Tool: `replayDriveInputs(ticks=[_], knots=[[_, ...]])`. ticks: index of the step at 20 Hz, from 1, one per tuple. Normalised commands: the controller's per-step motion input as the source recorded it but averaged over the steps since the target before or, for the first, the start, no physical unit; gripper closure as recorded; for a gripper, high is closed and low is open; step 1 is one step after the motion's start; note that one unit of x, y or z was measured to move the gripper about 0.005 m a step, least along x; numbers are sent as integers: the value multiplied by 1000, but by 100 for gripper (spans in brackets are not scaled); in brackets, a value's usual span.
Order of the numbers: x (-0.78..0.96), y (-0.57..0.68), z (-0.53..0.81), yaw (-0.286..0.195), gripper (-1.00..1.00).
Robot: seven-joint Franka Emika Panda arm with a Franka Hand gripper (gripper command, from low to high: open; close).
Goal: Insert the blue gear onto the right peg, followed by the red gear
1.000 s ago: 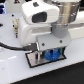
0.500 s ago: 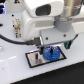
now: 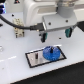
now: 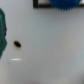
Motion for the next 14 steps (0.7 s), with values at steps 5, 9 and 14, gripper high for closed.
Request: replayDriveInputs(ticks=[5, 9, 14], knots=[[-827, 97, 13, 0, -100], [-750, 117, -3, 0, -100], [-669, 152, -31, 0, -100]])
